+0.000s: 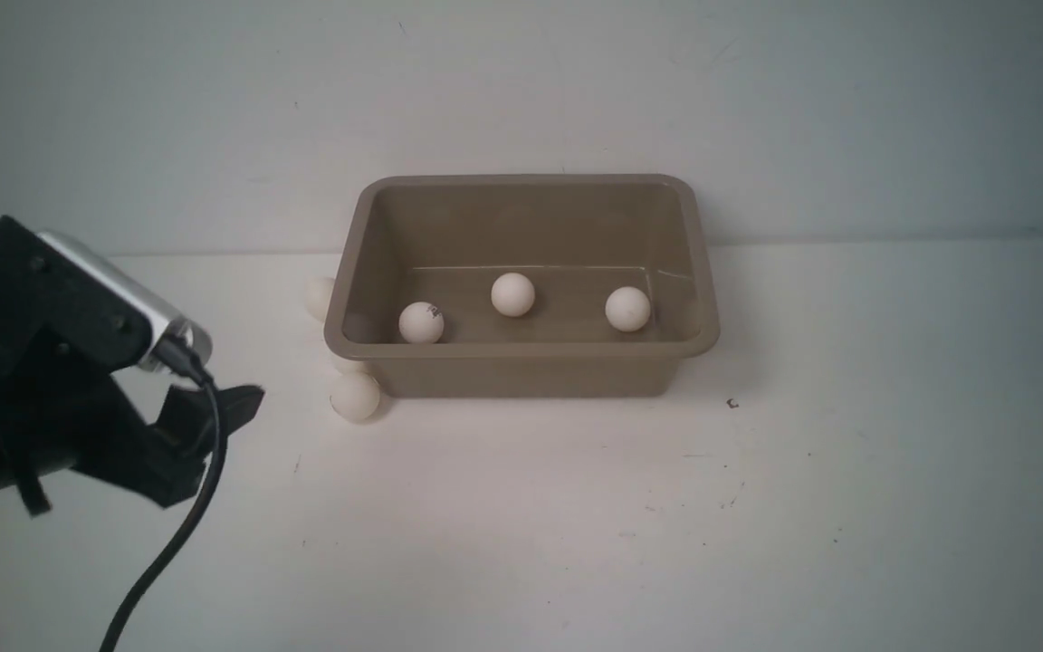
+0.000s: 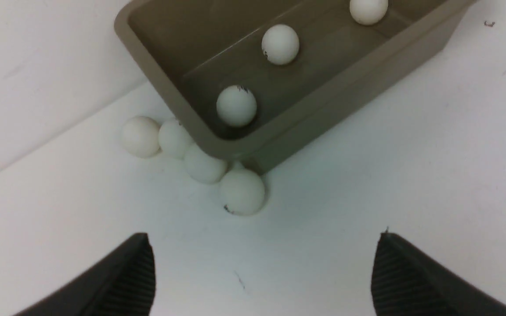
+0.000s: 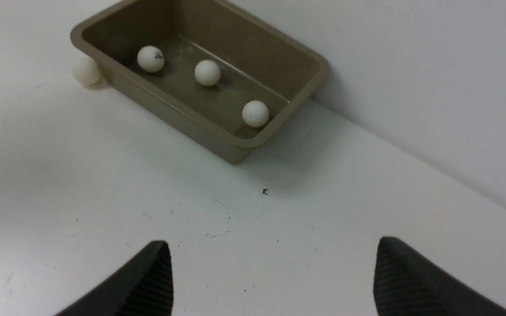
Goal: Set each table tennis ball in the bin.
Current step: Use the left arm to clamp the table tennis ball closest to it
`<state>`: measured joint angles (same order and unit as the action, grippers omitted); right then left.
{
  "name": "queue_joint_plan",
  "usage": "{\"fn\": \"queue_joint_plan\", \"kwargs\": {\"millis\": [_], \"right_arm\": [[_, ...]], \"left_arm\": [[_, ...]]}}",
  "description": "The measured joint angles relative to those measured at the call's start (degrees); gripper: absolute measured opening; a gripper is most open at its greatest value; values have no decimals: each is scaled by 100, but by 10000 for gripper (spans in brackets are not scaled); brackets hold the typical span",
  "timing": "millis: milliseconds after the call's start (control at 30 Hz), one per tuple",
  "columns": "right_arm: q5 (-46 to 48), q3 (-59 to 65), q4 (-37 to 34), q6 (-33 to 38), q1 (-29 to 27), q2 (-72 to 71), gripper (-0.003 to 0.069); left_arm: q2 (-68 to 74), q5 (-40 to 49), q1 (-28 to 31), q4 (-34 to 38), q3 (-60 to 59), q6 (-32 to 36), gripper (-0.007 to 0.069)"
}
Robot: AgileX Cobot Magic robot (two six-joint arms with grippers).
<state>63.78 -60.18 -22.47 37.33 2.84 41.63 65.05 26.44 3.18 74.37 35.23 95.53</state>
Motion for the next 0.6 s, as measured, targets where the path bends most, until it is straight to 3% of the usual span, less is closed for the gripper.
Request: {"fn": "queue_joint_plan", "kwargs": {"millis": [100,233,433,600], "right_arm": [[-183,196,-72,0,0,0,556],[-277,202,-155,4,0,-5,556],[-277,202,-201,4,0,-5,556],[-272,202,-206,4,0,-5,556]], "left_arm": [[469,5,0,1127,12,1251,587],[1091,5,0,2051,23,2300,575],[2053,466,0,2264,95,3162,573],[2612,1211,91,2276,316,3286,573]]}}
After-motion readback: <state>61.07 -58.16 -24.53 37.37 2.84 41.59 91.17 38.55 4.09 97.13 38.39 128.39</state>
